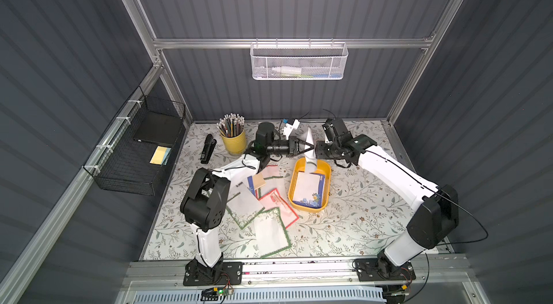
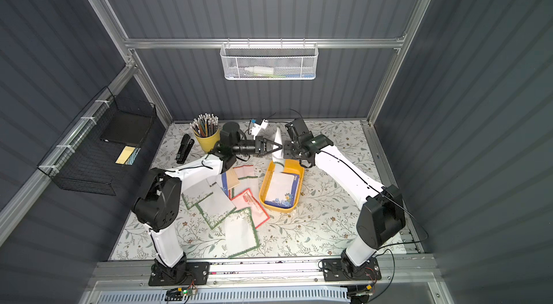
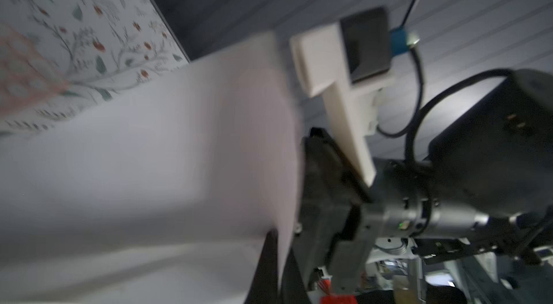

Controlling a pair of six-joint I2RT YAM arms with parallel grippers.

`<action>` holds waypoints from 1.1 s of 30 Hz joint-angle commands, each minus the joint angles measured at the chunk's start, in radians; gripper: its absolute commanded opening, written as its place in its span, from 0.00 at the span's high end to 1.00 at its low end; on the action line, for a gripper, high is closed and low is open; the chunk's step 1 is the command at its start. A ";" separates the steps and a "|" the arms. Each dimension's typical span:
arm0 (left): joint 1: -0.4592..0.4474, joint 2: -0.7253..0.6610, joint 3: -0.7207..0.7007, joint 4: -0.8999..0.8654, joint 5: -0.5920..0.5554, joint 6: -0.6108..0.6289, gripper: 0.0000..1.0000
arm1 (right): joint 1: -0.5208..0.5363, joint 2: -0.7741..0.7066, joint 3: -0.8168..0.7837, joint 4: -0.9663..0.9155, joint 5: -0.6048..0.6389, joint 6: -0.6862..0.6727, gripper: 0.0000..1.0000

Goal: Take out the stationery paper from the storage box
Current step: Pick up the stationery paper from the storage box, then place the stationery paper at the center of the board.

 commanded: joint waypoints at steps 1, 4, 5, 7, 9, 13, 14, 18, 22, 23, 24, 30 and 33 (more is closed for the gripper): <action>0.043 -0.104 0.054 -0.481 -0.099 0.393 1.00 | 0.007 -0.001 0.002 -0.040 0.024 -0.005 0.46; 0.078 -0.137 0.065 -0.539 -0.167 0.414 1.00 | 0.007 0.006 0.009 -0.049 0.024 0.001 0.46; 0.089 -0.142 0.065 -0.551 -0.178 0.417 1.00 | 0.007 0.005 0.007 -0.049 0.025 0.001 0.45; 0.107 -0.145 0.062 -0.559 -0.182 0.423 1.00 | 0.007 0.005 0.006 -0.050 0.025 0.001 0.45; 0.114 -0.138 0.086 -0.600 -0.226 0.442 1.00 | 0.007 0.004 0.007 -0.055 0.034 0.003 0.45; 0.120 -0.099 0.159 -0.709 -0.353 0.514 1.00 | 0.007 -0.015 0.005 -0.053 0.066 0.015 0.43; 0.122 -0.089 0.168 -0.716 -0.387 0.516 1.00 | 0.007 -0.024 -0.001 -0.043 0.070 0.018 0.40; 0.124 -0.022 0.237 -0.790 -0.513 0.522 1.00 | 0.007 -0.055 -0.042 0.008 0.067 0.018 0.39; 0.125 0.037 0.304 -0.826 -0.597 0.546 1.00 | 0.006 -0.054 -0.051 0.000 0.062 0.013 0.39; 0.125 0.049 0.311 -0.821 -0.611 0.546 1.00 | 0.006 -0.051 -0.052 -0.005 0.063 0.013 0.39; 0.126 0.061 0.317 -0.821 -0.618 0.548 1.00 | 0.007 -0.049 -0.054 -0.006 0.063 0.012 0.39; 0.145 0.139 0.316 -0.789 -0.643 0.553 0.99 | 0.007 -0.042 -0.064 -0.004 0.051 0.016 0.39; 0.175 0.151 0.273 -0.705 -0.582 0.529 0.99 | 0.007 -0.039 -0.078 0.007 0.034 0.013 0.39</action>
